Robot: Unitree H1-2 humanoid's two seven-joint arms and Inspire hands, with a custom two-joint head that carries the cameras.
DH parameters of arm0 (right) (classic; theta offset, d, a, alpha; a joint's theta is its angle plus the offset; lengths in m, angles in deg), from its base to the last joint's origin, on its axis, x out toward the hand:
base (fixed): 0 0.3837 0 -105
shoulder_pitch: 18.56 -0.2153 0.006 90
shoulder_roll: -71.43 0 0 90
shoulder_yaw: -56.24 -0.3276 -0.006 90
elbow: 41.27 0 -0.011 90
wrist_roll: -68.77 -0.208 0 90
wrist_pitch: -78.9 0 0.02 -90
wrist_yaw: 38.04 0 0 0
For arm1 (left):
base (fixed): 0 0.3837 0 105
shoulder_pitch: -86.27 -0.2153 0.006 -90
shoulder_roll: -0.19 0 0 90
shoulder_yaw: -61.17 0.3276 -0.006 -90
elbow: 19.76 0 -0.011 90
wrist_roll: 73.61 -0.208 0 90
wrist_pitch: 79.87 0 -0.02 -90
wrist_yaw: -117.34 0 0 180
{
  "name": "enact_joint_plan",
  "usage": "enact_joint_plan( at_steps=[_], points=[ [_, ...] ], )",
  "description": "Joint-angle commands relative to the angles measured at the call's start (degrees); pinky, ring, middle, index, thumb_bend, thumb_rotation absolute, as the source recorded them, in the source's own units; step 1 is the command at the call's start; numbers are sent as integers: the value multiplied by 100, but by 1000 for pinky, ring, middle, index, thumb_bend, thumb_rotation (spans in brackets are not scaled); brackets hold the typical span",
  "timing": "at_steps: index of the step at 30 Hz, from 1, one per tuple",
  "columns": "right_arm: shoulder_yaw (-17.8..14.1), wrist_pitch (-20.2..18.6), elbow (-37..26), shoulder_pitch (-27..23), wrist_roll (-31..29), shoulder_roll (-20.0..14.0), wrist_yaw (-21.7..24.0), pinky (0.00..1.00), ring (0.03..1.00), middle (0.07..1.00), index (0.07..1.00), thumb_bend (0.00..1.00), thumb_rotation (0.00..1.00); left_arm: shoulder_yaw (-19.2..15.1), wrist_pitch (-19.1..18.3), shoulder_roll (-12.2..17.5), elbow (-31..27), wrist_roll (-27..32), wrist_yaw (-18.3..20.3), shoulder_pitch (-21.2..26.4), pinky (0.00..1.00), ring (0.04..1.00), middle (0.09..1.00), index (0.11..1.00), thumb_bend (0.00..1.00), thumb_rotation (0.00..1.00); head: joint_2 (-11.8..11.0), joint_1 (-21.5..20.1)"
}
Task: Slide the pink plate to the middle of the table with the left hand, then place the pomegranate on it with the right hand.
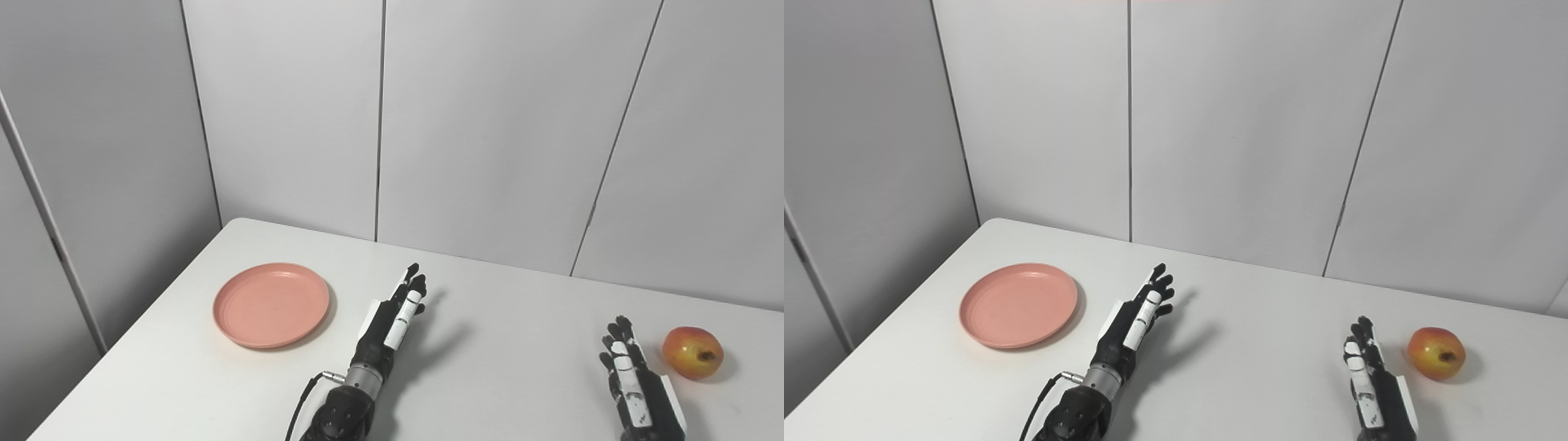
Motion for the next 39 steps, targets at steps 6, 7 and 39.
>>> enact_joint_plan(
  at_steps=[6,7,39],
  points=[
    [4,244,-1,-45,72,-12,-6,1000,1000,1000,1000,478,818,-308,429,23,162,463,86,-124,931,958,976,975,515,1000,-31,11],
    [10,244,6,-54,71,-14,9,1000,1000,1000,1000,477,821,-331,425,18,107,506,97,-129,931,958,976,975,515,1000,-45,18],
    [-16,416,110,-100,68,-5,12,1000,1000,1000,1000,452,854,-1047,-646,611,-1879,800,-209,169,868,889,902,899,583,1000,-40,114]
  ],
)
